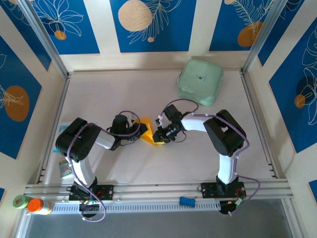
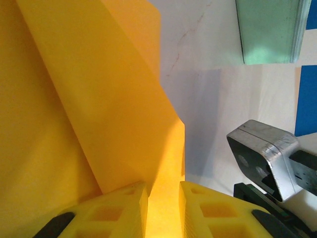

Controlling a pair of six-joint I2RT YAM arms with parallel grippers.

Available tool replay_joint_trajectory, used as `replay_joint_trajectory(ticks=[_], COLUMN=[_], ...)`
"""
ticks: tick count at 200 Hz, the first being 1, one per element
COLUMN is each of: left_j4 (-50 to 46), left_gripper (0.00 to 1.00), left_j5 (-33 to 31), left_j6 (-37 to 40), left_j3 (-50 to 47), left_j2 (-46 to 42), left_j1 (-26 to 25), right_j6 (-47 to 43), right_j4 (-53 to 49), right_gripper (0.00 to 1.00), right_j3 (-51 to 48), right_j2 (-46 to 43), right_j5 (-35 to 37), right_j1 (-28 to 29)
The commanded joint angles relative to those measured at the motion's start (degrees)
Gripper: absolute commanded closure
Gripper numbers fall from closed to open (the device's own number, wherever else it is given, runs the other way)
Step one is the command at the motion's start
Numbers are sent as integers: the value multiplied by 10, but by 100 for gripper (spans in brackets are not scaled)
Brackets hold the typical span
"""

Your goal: Fold a paper plane with a square sheet of paper (pick it up from the middle)

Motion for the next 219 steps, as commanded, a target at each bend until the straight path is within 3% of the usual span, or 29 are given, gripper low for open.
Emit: replay_joint_trajectory(ticks=[1,151,219], left_j4=[-67,-93,-175], left_gripper=[75,69,68], left_j5=[-17,8,24], left_j6=[15,29,86], left_j3=[-7,21,54], left_j2=[-1,-49,-78], left_j1=[-3,-4,-4], right_j6=[-10,0,-37], right_j4=[-16,14,22], right_gripper=[81,94,94], right_j3=[10,-16,-32], right_j2=[10,26,25], right_j5=[0,-4,-27], right_j1=[4,-5,-17])
